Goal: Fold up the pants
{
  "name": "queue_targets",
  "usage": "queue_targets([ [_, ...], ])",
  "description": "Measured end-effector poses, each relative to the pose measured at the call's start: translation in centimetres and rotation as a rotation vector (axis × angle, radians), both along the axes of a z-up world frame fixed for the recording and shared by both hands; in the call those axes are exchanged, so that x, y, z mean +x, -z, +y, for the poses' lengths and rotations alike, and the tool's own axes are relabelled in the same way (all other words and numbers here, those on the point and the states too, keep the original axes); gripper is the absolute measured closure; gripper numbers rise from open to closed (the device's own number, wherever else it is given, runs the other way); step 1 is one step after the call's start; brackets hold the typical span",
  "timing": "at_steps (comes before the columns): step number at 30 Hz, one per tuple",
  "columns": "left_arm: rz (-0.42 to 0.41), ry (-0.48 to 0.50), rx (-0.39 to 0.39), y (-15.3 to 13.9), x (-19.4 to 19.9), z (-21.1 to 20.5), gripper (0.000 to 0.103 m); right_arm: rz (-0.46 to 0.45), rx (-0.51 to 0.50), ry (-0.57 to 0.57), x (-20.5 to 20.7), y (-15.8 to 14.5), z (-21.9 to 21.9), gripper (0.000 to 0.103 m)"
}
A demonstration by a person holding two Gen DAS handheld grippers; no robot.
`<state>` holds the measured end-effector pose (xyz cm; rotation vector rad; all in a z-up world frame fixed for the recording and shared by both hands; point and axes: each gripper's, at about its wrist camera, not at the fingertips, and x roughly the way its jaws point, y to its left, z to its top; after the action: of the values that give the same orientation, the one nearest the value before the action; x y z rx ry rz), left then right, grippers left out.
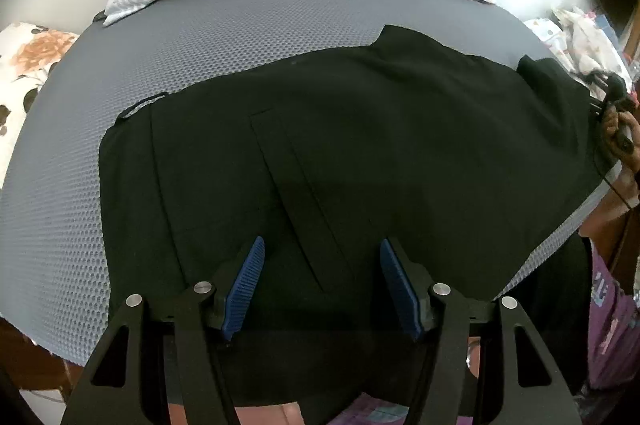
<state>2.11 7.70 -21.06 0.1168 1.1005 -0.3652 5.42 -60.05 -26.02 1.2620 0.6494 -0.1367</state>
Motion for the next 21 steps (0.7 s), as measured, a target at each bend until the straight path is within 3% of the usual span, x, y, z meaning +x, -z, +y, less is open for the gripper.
queue_targets([
  [1, 0.001, -0.004, -0.003, 0.0, 0.1, 0.1, 0.042, 0.019, -0.011, -0.001, 0.0, -0.2, -0.9, 0.096],
  [5, -0.002, 0.0, 0.01, 0.0, 0.1, 0.0, 0.041, 0.015, -0.101, -0.028, -1.5, -2.7, -1.6, 0.098],
  [9, 0.008, -0.008, 0.003, -0.1, 0.3, 0.1, 0.039, -0.007, -0.13, -0.006, -7.3, -4.9, -2.2, 0.098],
  [12, 0.007, -0.002, 0.001, -0.1, 0.4, 0.0, 0.036, 0.026, -0.103, 0.027, -11.2, -4.2, -2.8, 0.098],
  [17, 0.001, 0.024, 0.01, 0.1, 0.6, -0.2, 0.032, 0.123, -0.035, 0.077, -16.0, -0.1, -3.3, 0.098],
  [21, -0.001, 0.046, 0.017, 0.2, 0.7, -0.3, 0.029, 0.096, 0.008, 0.11, -17.6, 1.1, -3.2, 0.099],
])
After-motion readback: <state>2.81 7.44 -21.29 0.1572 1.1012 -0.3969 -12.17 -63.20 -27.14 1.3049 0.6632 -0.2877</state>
